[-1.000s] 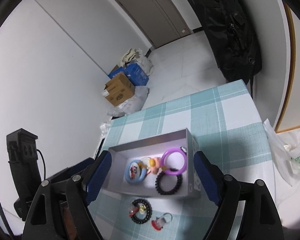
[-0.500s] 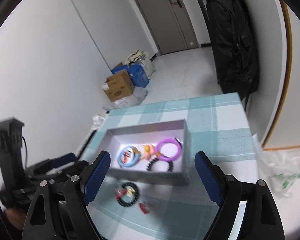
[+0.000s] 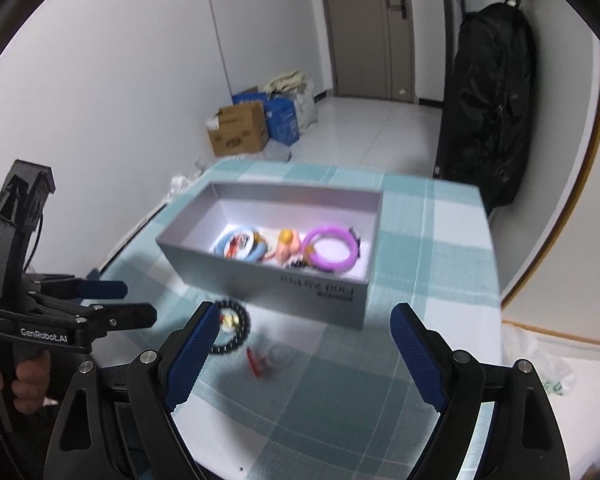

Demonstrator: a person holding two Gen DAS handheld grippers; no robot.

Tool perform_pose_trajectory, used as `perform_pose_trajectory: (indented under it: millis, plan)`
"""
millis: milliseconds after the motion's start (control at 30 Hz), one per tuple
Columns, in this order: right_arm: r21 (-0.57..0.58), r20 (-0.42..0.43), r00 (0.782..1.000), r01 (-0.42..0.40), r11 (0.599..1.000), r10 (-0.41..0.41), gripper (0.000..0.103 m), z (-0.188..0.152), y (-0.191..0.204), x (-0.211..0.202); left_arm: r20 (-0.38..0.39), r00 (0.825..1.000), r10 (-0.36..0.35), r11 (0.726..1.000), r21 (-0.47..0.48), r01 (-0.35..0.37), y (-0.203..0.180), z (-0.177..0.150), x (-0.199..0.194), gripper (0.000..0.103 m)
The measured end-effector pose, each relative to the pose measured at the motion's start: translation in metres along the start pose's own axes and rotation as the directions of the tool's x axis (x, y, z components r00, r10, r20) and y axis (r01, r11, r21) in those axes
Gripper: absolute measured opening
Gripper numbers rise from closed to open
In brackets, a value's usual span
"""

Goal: Organize jewelry
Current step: 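Withdraw both tools from the box back toward the remaining jewelry, then grasp the red charm with clear ring using the right tool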

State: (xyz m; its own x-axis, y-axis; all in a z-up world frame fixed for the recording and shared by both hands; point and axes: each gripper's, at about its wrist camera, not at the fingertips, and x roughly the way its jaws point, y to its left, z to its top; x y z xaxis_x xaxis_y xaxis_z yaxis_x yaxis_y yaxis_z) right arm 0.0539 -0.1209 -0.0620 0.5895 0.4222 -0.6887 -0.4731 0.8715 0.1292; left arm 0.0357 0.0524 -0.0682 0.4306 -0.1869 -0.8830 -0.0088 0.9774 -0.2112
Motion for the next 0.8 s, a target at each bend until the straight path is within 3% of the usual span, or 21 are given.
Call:
perform_pose_trajectory:
  millis: [67, 267, 333, 400, 500, 700, 800]
  plan:
    - [-0.004, -0.017, 1.0, -0.011, 1.0, 0.01, 0.087, -0.003, 0.001, 0.004, 0.011, 1.0, 0.024, 0.999, 0.036, -0.024, -0.004, -0.002, -0.001, 0.078]
    - [-0.061, -0.07, 0.998, -0.009, 0.998, 0.004, 0.087, -0.013, 0.009, 0.017, -0.008, 1.0, 0.007, 0.996, 0.084, -0.006, -0.002, -0.012, -0.002, 0.08]
    - [-0.075, -0.107, 0.994, -0.02, 0.997, 0.012, 0.085, -0.018, 0.011, 0.024, -0.008, 1.0, -0.013, 0.997, 0.075, 0.014, 0.002, -0.011, -0.005, 0.08]
    - [-0.101, -0.141, 0.99, -0.029, 0.994, 0.015, 0.076, -0.023, 0.016, 0.031, -0.011, 0.999, -0.035, 0.998, 0.054, 0.036, 0.006, -0.008, -0.006, 0.08]
    - [-0.133, -0.172, 0.985, -0.031, 0.991, 0.007, 0.074, -0.027, 0.023, 0.038, -0.01, 1.0, -0.029, 1.0, 0.006, 0.029, 0.012, -0.002, -0.008, 0.08]
    - [-0.192, -0.183, 0.983, -0.017, 0.981, -0.019, 0.07, -0.03, 0.032, 0.044, 0.003, 1.0, -0.018, 0.999, -0.042, 0.018, 0.021, 0.003, -0.008, 0.08]
    - [-0.195, -0.178, 0.984, -0.011, 0.981, -0.024, 0.059, -0.027, 0.032, 0.044, -0.01, 1.0, -0.019, 0.999, -0.039, 0.019, 0.019, 0.002, -0.005, 0.08]
